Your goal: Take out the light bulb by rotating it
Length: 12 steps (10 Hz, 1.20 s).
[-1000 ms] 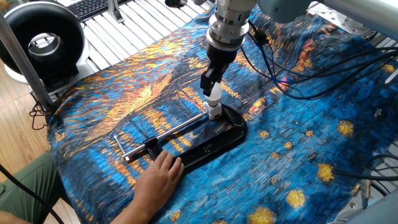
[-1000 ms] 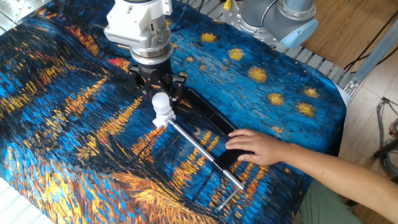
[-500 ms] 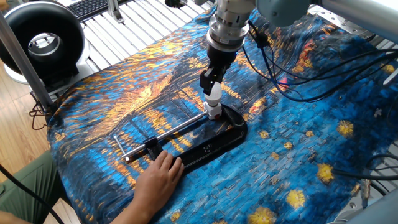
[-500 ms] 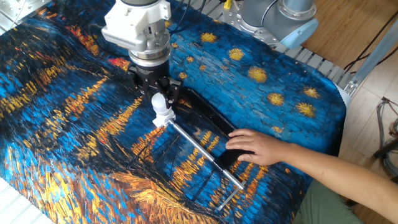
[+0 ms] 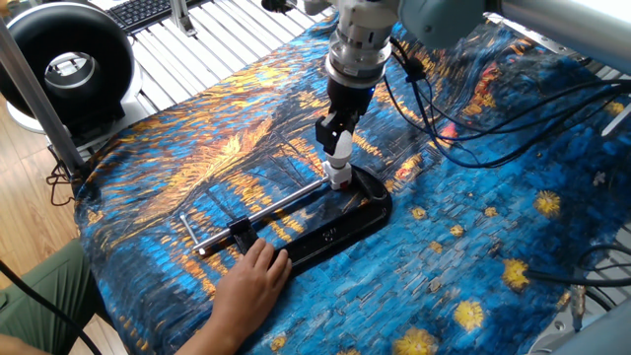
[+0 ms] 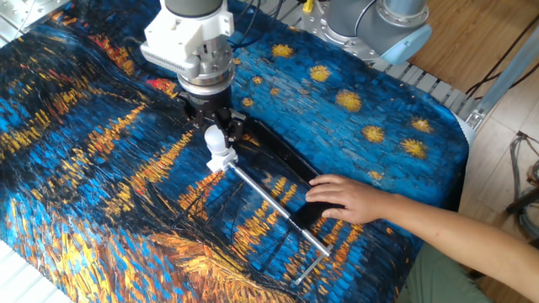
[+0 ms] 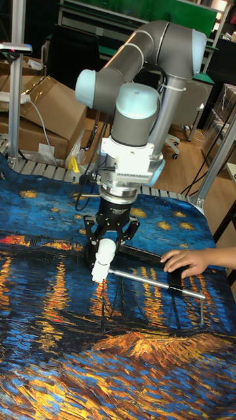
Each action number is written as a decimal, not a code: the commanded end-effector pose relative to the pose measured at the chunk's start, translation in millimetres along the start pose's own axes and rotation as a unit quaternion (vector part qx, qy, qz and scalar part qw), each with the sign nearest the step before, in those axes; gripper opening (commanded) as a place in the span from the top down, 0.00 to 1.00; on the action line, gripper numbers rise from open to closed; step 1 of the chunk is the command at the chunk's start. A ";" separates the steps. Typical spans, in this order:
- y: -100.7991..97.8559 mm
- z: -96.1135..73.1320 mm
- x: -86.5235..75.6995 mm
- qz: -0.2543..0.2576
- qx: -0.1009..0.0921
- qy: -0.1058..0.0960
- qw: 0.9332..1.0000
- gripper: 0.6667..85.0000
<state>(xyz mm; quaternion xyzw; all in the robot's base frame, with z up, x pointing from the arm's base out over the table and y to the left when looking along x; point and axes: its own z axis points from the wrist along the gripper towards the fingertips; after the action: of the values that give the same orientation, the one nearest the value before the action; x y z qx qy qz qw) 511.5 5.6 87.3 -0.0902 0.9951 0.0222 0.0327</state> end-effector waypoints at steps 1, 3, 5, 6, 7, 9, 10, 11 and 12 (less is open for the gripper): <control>7.5 1.3 -1.4 0.020 0.005 0.003 1.000 0.43; 4.9 -0.5 -1.4 0.020 0.006 0.003 1.000 0.47; -0.8 -3.5 -0.2 0.010 0.008 0.005 1.000 0.53; -2.6 -3.4 0.6 0.002 0.011 0.007 1.000 0.58; 1.4 -0.2 -9.3 -0.001 0.013 -0.012 1.000 0.70; 11.6 4.7 -12.3 -0.042 0.010 -0.019 0.999 0.75; 11.4 3.9 -10.5 -0.076 0.011 -0.015 0.997 0.75; 7.1 -1.3 -8.2 -0.116 0.013 -0.013 0.993 0.75; 1.6 -8.3 -6.1 -0.145 0.012 -0.011 0.989 0.75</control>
<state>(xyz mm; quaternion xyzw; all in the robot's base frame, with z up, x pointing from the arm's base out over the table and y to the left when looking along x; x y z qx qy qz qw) 517.1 11.1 87.6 -0.1671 0.9849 0.0046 0.0443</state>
